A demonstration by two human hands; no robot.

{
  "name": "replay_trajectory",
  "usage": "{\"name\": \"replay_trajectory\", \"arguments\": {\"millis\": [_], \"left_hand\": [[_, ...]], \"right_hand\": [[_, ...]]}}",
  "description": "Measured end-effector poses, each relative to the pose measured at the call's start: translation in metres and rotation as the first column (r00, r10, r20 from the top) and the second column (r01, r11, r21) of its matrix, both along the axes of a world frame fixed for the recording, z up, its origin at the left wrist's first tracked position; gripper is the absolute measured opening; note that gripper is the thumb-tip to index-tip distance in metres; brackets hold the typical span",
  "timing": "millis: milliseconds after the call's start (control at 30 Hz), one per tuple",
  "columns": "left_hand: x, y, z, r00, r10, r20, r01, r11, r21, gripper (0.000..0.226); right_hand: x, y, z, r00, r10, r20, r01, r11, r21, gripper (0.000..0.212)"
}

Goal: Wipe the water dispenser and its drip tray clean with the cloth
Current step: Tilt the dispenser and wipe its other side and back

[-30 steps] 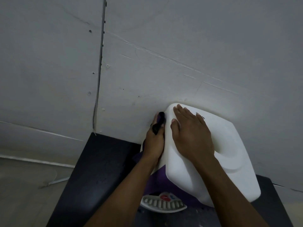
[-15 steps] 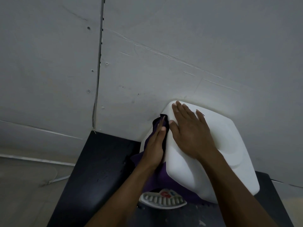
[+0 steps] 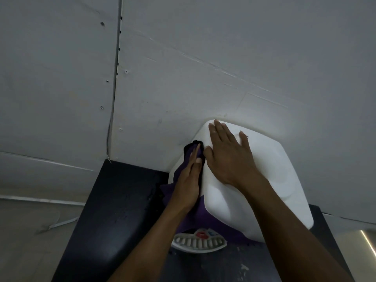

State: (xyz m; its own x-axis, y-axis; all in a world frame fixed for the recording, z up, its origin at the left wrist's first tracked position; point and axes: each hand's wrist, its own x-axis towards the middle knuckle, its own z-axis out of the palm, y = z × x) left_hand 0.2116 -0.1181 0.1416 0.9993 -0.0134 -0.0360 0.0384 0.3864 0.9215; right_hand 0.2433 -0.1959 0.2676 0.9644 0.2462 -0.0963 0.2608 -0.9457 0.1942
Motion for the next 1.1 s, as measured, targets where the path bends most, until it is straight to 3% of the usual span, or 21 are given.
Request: {"name": "replay_trajectory", "arguments": {"millis": [133, 367, 567, 800, 1000, 1100], "left_hand": [[0.015, 0.003, 0.001, 0.999, -0.038, -0.010, 0.038, 0.999, 0.007, 0.038], [0.048, 0.004, 0.007, 0.999, -0.036, -0.008, 0.036, 0.999, 0.006, 0.049], [0.029, -0.001, -0.007, 0.999, -0.012, 0.049, 0.011, 1.000, 0.015, 0.036], [0.025, 0.008, -0.005, 0.989, -0.078, 0.126, 0.073, 0.996, 0.047, 0.046], [0.033, 0.009, 0.003, 0.993, -0.077, 0.085, 0.073, 0.996, 0.053, 0.064], [0.023, 0.008, -0.003, 0.992, -0.088, 0.090, 0.083, 0.995, 0.057, 0.054]], "right_hand": [[0.000, 0.005, 0.000, 1.000, -0.014, -0.009, 0.014, 0.999, -0.031, 0.066], [-0.003, 0.005, 0.004, 0.999, -0.005, -0.035, 0.005, 1.000, 0.019, 0.068], [-0.007, 0.008, -0.002, 0.999, -0.014, 0.035, 0.013, 1.000, 0.026, 0.066], [-0.006, 0.008, -0.003, 0.999, -0.003, 0.046, 0.001, 1.000, 0.030, 0.066], [-0.006, 0.008, -0.002, 0.999, 0.006, 0.052, -0.005, 1.000, -0.018, 0.066], [-0.005, 0.009, -0.003, 0.999, 0.001, 0.045, 0.001, 0.999, -0.046, 0.066]]}}
